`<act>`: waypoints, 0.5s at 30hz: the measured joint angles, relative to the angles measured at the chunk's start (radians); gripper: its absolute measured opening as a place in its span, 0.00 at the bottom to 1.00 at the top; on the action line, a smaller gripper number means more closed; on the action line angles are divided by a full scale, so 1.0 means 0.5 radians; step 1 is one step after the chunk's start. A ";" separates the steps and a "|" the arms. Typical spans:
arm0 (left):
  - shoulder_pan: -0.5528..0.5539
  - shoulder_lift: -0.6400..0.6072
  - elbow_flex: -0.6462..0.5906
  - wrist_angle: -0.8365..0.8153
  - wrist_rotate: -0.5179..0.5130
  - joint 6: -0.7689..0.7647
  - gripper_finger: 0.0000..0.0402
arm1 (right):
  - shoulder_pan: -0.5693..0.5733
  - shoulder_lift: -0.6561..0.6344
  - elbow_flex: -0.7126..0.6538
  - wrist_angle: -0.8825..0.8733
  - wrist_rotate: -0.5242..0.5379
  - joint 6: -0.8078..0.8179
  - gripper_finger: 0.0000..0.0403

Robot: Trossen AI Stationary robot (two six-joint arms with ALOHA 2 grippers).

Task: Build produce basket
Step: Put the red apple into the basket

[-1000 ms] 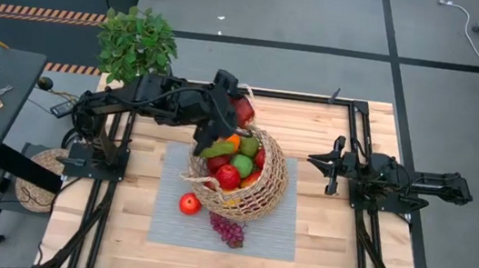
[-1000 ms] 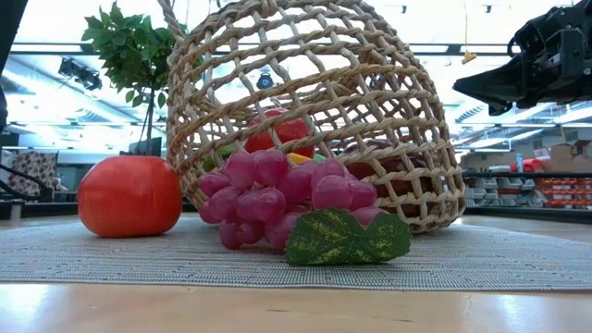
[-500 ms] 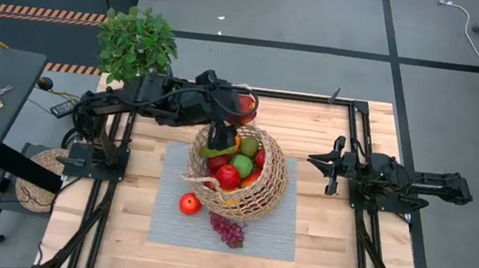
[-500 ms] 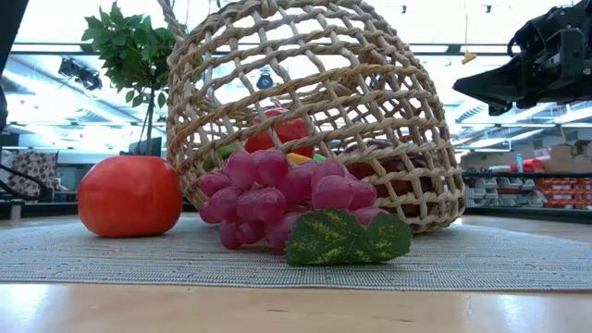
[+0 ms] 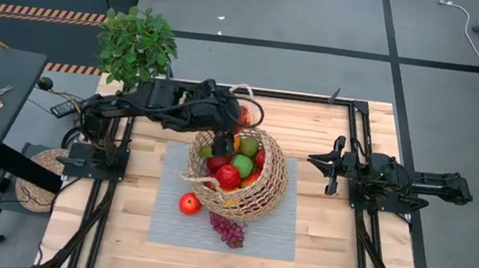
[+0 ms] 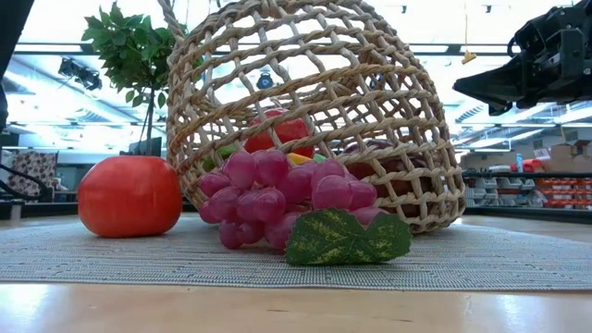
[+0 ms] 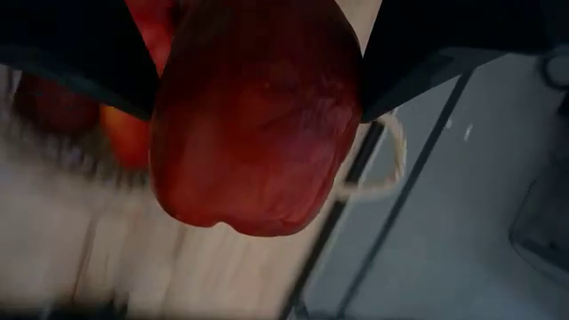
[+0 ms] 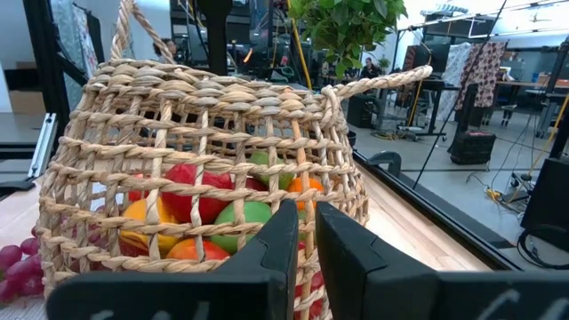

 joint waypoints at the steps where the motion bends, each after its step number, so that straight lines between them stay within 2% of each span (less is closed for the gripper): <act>1: 0.001 0.005 -0.002 -0.074 0.025 0.014 0.88 | 0.000 0.000 0.000 -0.001 0.000 -0.001 0.12; 6: 0.001 0.050 -0.002 -0.279 0.135 -0.038 0.88 | 0.000 0.000 0.000 0.000 0.000 0.000 0.12; 15: 0.021 0.194 -0.004 -0.280 0.498 -0.084 0.88 | 0.000 0.001 0.000 0.000 0.000 0.000 0.12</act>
